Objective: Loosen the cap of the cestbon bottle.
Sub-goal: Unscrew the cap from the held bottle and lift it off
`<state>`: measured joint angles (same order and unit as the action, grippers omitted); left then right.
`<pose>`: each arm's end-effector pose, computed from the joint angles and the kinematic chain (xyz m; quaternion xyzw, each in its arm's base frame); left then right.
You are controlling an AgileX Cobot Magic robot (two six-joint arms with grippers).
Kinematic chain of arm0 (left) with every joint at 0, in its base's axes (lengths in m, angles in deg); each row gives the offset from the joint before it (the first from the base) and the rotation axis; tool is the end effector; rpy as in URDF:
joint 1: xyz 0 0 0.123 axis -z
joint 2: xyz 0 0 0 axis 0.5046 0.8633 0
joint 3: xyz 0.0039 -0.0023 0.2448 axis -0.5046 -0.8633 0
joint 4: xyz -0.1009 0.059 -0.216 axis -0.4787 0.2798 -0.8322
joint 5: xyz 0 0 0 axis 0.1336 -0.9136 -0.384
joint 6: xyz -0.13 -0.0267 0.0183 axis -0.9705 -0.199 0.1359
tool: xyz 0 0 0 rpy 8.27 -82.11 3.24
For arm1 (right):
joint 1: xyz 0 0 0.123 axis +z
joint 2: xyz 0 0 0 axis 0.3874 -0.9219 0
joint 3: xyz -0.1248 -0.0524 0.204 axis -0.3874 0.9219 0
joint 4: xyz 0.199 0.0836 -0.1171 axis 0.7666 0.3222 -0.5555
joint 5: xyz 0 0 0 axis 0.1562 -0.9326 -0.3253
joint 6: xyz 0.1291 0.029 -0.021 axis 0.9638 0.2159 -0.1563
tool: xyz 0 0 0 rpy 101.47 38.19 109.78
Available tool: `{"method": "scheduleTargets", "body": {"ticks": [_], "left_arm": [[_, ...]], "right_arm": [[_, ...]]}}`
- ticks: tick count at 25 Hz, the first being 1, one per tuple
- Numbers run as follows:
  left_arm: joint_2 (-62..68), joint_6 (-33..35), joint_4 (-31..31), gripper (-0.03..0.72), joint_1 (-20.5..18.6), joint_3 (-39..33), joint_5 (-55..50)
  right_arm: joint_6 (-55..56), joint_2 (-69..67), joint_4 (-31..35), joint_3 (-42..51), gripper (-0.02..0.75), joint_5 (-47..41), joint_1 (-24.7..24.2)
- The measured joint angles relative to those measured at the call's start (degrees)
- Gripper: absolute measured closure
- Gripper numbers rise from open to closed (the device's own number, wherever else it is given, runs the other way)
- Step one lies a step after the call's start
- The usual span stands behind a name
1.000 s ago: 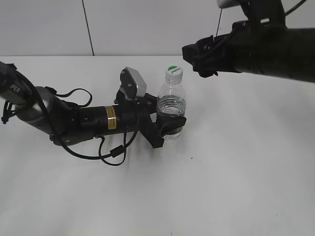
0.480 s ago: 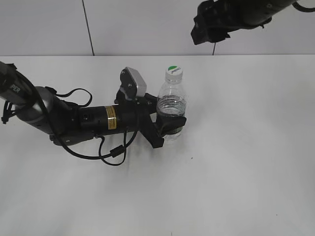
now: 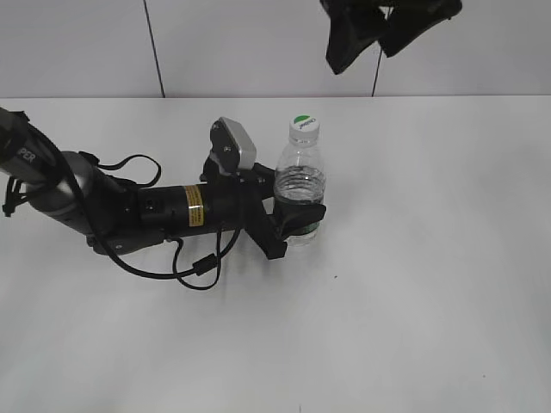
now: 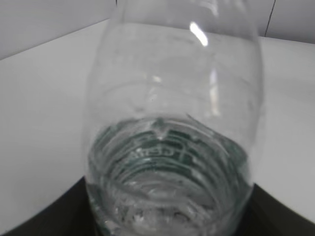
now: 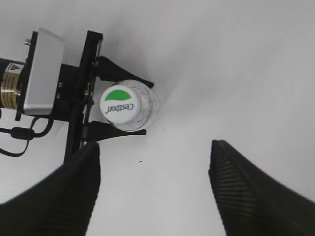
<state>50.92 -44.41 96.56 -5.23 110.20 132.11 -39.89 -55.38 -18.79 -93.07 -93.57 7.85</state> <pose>0.3337 -0.2573 0.0314 0.4383 0.6522 -0.3629 0.5008 0.3341 0.2086 0.2703 -0.3149 0.9197 0.0815 0.2201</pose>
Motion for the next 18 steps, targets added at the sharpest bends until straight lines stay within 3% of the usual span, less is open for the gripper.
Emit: {"method": "scheduleTargets", "body": {"ticks": [7,18], "left_arm": [[0.0,0.0,0.0,0.276,0.0,0.0,0.0],[0.0,0.0,0.1,0.276,0.0,0.0,0.0]], "right_arm": [[0.0,-6.7,3.7,-6.0,0.212,-2.4,0.0],[0.0,-10.7,8.1,-6.5,0.212,-2.6,0.0]]}}
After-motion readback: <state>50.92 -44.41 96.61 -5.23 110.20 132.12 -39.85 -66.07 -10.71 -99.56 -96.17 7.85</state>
